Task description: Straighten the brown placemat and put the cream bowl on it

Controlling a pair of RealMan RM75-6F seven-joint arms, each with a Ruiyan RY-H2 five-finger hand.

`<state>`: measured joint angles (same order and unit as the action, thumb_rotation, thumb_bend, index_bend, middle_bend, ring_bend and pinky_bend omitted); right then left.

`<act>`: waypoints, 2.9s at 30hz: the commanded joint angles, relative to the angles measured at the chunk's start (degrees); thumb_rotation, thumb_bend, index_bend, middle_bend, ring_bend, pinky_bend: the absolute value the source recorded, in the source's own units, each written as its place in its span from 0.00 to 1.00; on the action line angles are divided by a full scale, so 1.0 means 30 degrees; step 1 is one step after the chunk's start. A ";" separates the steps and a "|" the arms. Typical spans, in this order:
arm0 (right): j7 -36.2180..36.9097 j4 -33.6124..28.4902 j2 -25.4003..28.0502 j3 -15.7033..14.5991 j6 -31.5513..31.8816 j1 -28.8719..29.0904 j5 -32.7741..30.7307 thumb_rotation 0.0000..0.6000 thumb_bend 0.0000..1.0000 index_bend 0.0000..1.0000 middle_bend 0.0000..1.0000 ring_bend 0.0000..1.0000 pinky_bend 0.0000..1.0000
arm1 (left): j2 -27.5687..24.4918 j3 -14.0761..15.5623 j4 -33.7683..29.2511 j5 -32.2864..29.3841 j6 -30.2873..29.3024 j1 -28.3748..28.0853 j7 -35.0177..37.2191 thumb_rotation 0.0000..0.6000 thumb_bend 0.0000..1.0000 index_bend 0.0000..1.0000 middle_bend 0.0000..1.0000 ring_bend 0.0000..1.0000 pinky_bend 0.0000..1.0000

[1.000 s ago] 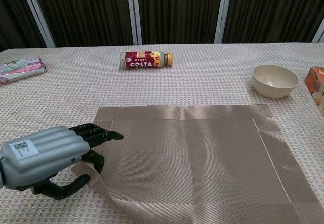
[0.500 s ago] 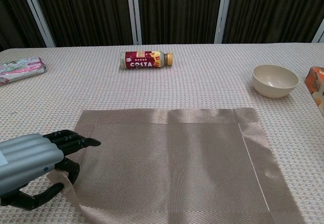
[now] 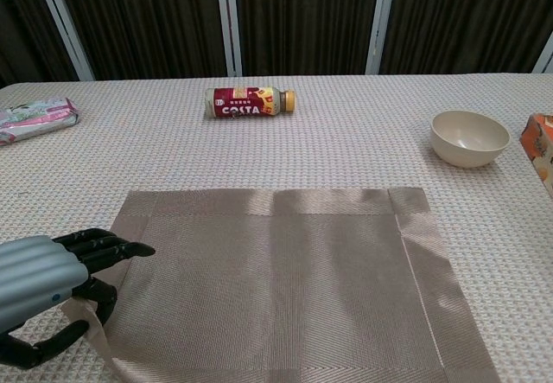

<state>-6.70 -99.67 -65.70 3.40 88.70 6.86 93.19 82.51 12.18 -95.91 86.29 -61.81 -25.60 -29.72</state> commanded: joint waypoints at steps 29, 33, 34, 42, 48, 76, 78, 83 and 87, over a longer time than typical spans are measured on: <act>-0.0107 0.1317 -0.0332 0.0549 -0.4942 0.1864 -0.3413 1.00 0.00 0.01 0.00 0.00 0.00 | -0.6727 -0.3736 -0.3983 -0.1992 -0.8060 0.3340 0.4225 1.00 0.00 0.00 0.00 0.00 0.00; -0.0515 0.2530 -0.0869 0.1092 -0.7179 0.3260 -0.4472 1.00 0.00 0.06 0.00 0.00 0.00 | -0.6600 -0.4148 -0.3350 -0.2651 -0.8065 0.3521 0.4828 1.00 0.00 0.00 0.00 0.00 0.00; -0.0565 0.2883 -0.1095 0.1314 -0.7739 0.3658 -0.4815 1.00 0.00 0.07 0.00 0.00 0.00 | -0.6545 -0.4230 -0.3113 -0.2792 -0.8008 0.3539 0.4940 1.00 0.00 0.00 0.00 0.00 0.00; -0.1977 0.5936 -0.3345 0.3006 -1.0586 0.6593 -0.6996 1.00 0.00 0.18 0.00 0.00 0.00 | -0.6180 -0.4840 -0.1668 -0.3497 -0.7576 0.3563 0.5403 1.00 0.00 0.00 0.00 0.00 0.00; -0.3219 0.8490 -0.5380 0.3856 -1.2136 0.8489 -0.8739 1.00 0.00 0.28 0.00 0.00 0.00 | -0.6103 -0.5125 -0.1117 -0.3738 -0.7329 0.3619 0.5652 1.00 0.00 0.00 0.00 0.00 0.00; -0.1624 1.5094 -0.9707 0.2967 -1.2703 1.0036 -0.8493 1.00 0.45 0.64 0.00 0.00 0.00 | -0.6164 -0.5655 -0.1090 -0.4258 -0.6233 0.3735 0.5970 1.00 0.00 0.00 0.00 0.00 0.00; -0.1142 1.5203 -0.9774 0.2891 -1.2125 0.9950 -0.8009 1.00 0.46 0.66 0.00 0.00 0.00 | -0.6159 -0.5688 -0.1094 -0.4249 -0.6225 0.3750 0.5986 1.00 0.00 0.00 0.00 0.00 0.00; 0.0208 1.4897 -0.9553 0.2679 -1.0553 0.9605 -0.6769 1.00 0.47 0.66 0.02 0.00 0.00 | -0.6180 -0.5699 -0.1133 -0.4181 -0.6126 0.3770 0.6051 1.00 0.00 0.00 0.00 0.00 0.00; 0.1188 1.3581 -0.8705 0.2186 -0.9048 0.9092 -0.5438 1.00 0.47 0.67 0.03 0.00 0.00 | -0.6313 -0.5729 -0.1265 -0.3988 -0.6119 0.3822 0.6288 1.00 0.00 0.00 0.00 0.00 0.00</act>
<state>-4.86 -56.78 -93.24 10.85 59.56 35.12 74.91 63.63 -4.99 -99.64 74.26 -80.17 -14.16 -10.92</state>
